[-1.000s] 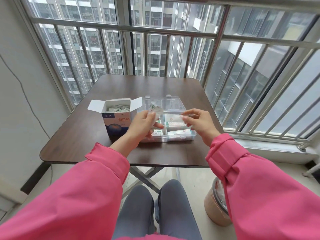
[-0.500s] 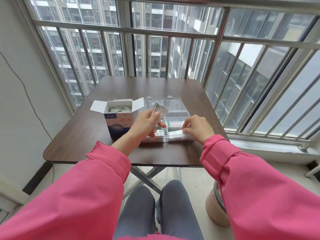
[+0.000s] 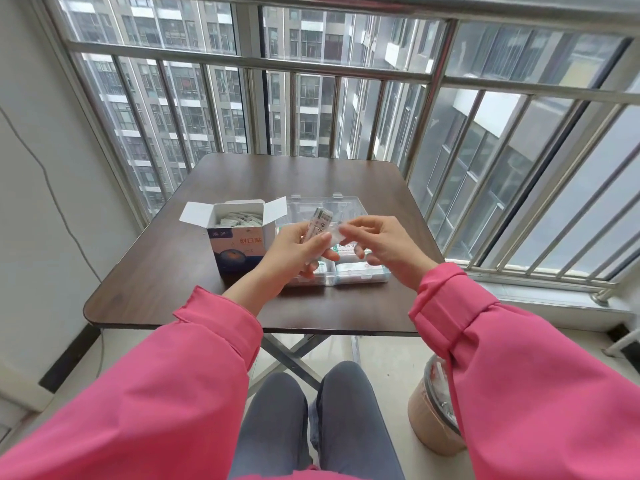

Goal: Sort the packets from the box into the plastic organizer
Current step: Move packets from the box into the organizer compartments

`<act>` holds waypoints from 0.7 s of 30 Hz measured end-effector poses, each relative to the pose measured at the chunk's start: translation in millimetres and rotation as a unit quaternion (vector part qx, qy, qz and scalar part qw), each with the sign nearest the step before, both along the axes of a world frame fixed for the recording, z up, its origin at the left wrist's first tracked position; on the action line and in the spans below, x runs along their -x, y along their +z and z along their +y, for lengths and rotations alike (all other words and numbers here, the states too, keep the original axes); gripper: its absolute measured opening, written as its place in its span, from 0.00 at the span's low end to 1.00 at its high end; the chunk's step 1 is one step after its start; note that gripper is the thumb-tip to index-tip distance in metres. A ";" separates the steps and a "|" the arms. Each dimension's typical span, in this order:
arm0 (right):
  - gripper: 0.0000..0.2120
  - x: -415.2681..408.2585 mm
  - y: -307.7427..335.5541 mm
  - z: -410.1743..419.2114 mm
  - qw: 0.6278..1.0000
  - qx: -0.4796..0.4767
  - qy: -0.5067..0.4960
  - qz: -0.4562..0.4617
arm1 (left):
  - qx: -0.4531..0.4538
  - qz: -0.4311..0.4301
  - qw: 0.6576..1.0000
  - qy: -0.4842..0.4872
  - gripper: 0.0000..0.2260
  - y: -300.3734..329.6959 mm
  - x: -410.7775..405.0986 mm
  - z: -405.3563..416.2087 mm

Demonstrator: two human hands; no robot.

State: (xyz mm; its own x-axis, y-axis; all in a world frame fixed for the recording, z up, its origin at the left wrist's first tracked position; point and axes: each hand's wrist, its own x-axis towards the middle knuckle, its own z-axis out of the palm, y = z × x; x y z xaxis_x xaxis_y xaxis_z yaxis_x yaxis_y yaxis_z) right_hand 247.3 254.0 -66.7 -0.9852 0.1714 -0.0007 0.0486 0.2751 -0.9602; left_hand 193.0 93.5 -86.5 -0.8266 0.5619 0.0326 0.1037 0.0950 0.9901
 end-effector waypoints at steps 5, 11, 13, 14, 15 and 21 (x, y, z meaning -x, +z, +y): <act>0.05 4.8 1.1 -2.0 0.998 0.044 -0.029 0.021 | -0.006 -0.046 0.999 0.006 0.15 5.4 -3.5 9.7; 0.05 4.6 -0.8 -2.9 0.997 0.067 -0.033 0.024 | 0.033 -0.005 0.999 -0.014 0.10 6.5 -0.3 4.2; 0.05 4.0 -1.3 -3.3 0.997 0.065 -0.036 0.023 | 0.034 0.000 0.999 -0.013 0.09 6.5 0.4 4.4; 0.04 3.9 -1.9 -3.5 0.997 0.062 -0.037 0.021 | 0.031 0.001 0.999 -0.011 0.08 6.2 0.6 4.8; 0.04 3.9 -2.7 -3.2 0.997 0.060 -0.038 0.019 | 0.027 0.002 1.000 -0.008 0.07 5.9 0.5 5.1; 0.06 6.0 -4.1 1.0 0.992 0.104 -0.068 0.018 | 0.001 -0.005 1.000 0.019 0.05 6.9 0.1 6.1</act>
